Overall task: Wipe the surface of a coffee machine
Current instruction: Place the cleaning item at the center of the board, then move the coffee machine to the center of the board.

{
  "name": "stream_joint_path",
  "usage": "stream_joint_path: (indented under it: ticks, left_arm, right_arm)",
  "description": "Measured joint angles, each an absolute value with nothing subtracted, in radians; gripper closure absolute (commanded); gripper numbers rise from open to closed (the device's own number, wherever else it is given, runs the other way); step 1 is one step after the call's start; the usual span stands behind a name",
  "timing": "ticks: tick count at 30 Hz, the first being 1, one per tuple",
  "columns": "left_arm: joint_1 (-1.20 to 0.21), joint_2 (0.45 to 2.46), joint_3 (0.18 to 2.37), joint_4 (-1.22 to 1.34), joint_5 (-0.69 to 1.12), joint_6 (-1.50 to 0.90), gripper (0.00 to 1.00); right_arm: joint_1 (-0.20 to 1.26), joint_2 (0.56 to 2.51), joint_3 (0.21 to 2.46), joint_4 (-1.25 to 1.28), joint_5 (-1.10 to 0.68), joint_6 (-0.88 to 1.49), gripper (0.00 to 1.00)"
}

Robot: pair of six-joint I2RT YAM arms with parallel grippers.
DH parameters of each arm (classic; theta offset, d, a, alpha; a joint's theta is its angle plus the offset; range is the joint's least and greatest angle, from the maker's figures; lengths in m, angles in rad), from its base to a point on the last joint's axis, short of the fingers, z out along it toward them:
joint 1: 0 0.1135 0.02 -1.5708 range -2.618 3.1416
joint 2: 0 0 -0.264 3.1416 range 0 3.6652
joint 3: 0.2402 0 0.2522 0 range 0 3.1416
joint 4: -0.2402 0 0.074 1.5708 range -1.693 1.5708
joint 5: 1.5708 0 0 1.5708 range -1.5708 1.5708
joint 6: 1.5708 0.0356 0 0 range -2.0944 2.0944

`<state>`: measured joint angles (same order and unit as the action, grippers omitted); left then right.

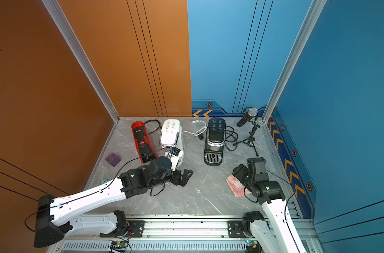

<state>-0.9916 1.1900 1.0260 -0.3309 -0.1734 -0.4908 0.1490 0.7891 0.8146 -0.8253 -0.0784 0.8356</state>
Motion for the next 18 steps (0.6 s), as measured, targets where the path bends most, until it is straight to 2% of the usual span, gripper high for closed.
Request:
stream_joint_path:
  ticks: [5,8,18]
  left_arm:
    - [-0.879,1.296,1.211,-0.321,-0.081,-0.507,0.01]
    - [-0.840,1.384,1.318,-0.313,-0.024,-0.518,0.03]
    - [-0.883,1.560,1.450,-0.312,0.036,-0.520,0.08]
  right_arm:
    - [0.150,0.970,0.947,-0.725,-0.075,0.784,0.25]
    - [0.133,1.077,1.038,-0.682,-0.075,0.754,0.29]
    - [0.099,1.508,1.465,-0.580,-0.154,0.671,0.37]
